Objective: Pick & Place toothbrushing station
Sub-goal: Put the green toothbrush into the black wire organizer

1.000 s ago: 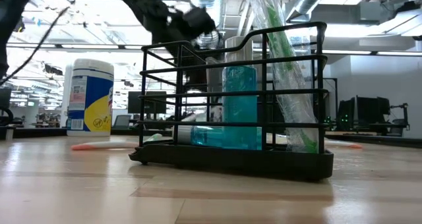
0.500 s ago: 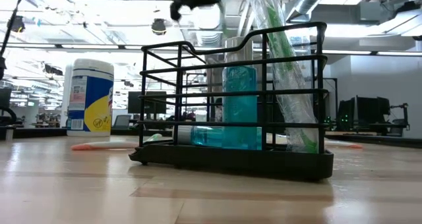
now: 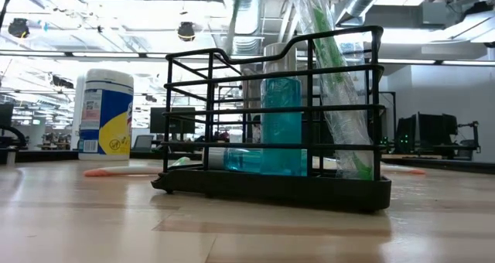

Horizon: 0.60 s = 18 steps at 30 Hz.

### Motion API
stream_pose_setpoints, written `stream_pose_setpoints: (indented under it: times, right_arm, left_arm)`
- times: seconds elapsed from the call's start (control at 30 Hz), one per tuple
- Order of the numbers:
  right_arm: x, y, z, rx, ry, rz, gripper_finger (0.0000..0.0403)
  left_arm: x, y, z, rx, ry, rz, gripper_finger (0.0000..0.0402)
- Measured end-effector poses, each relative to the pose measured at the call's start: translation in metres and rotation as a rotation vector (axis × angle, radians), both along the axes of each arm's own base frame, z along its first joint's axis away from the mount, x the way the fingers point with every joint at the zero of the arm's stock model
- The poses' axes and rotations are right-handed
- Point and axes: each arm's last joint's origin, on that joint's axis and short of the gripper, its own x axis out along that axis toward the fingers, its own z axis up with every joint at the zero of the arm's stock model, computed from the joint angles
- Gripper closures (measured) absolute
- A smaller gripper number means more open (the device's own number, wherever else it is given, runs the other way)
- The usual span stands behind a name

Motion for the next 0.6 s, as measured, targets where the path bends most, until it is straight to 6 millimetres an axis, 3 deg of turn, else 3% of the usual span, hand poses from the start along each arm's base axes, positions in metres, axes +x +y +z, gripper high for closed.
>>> stream_pose_setpoints:
  times: [0.23, 0.6]
  right_arm:
    - [0.007, 0.012, -0.002, 0.016, 0.011, 0.045, 0.0276]
    - [0.013, 0.028, -0.003, 0.011, 0.018, 0.088, 0.028]
  left_arm:
    - [-0.024, -0.035, -0.017, -0.044, -0.042, -0.02, 0.0401]
    - [-0.001, -0.055, -0.052, -0.071, -0.1, -0.055, 0.0401]
